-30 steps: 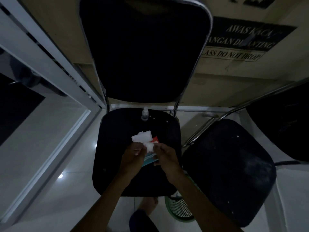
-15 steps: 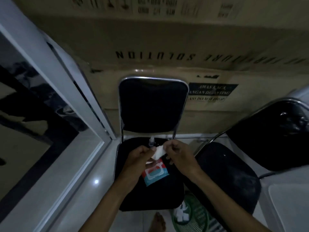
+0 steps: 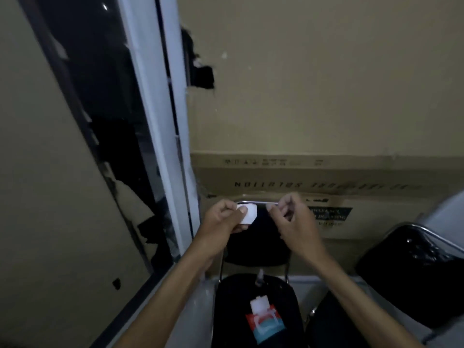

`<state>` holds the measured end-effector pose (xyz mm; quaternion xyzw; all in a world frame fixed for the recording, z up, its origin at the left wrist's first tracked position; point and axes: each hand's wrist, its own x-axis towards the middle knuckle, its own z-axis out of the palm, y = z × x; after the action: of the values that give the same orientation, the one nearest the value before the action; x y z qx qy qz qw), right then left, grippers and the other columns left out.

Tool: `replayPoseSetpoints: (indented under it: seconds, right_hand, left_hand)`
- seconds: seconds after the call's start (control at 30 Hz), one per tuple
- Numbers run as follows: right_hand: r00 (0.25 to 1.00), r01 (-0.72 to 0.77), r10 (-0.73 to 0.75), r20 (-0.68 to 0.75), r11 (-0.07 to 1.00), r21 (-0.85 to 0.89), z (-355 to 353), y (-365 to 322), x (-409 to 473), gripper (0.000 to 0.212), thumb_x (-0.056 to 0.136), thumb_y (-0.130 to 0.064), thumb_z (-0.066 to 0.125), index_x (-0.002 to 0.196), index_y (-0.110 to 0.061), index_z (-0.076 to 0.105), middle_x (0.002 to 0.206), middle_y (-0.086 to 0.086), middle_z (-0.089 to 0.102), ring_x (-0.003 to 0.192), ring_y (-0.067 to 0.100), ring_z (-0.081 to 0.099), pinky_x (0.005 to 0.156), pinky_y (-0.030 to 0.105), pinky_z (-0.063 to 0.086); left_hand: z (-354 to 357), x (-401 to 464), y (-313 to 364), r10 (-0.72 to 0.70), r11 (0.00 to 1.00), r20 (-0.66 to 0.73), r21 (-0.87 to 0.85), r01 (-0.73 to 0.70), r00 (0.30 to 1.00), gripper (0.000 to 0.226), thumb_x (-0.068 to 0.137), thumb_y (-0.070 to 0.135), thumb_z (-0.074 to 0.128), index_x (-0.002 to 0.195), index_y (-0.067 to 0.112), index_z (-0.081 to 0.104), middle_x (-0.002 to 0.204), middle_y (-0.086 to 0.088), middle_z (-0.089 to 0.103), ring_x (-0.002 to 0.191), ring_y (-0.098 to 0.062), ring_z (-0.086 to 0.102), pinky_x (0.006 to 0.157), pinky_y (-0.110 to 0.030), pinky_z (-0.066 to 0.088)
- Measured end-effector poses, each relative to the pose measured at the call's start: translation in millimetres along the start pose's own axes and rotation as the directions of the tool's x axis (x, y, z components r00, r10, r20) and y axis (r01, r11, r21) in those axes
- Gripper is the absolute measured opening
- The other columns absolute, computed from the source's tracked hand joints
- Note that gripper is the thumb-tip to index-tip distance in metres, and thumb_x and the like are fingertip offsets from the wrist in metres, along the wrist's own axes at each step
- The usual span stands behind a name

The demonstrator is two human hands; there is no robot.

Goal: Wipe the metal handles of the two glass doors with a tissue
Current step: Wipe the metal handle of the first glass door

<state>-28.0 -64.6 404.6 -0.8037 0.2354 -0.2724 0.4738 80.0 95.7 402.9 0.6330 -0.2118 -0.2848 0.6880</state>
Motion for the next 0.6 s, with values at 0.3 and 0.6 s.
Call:
replayPoseSetpoints:
  seconds: [0.3, 0.6]
  right_hand:
    - [0.963, -0.100, -0.010, 0.268, 0.914, 0.393, 36.1, -133.9, -21.7, 0.018, 0.101, -0.026, 0.067, 0.094, -0.011, 0.074, 0.078, -0.001, 0.071, 0.073, 0.013, 0.063, 0.077, 0.035, 0.054]
    - [0.911, 0.037, -0.207, 0.356, 0.902, 0.430, 92.3, -206.6, -33.1, 0.025, 0.101, -0.015, 0.067, 0.114, 0.005, 0.059, 0.100, 0.027, 0.073, 0.076, 0.019, 0.068, 0.070, 0.027, 0.053]
  left_hand:
    - [-60.3, -55.1, 95.9, 0.279, 0.952, 0.017, 0.128, -0.279, 0.960, 0.019, 0.092, 0.022, 0.078, 0.090, 0.013, 0.062, 0.089, -0.013, 0.073, 0.085, -0.024, 0.068, 0.085, -0.043, 0.054]
    - [-135.2, -110.7, 147.7, 0.437, 0.888, -0.030, 0.176, -0.426, 0.899, 0.023, 0.100, 0.004, 0.067, 0.116, 0.014, 0.055, 0.084, -0.009, 0.069, 0.082, -0.024, 0.064, 0.079, -0.033, 0.051]
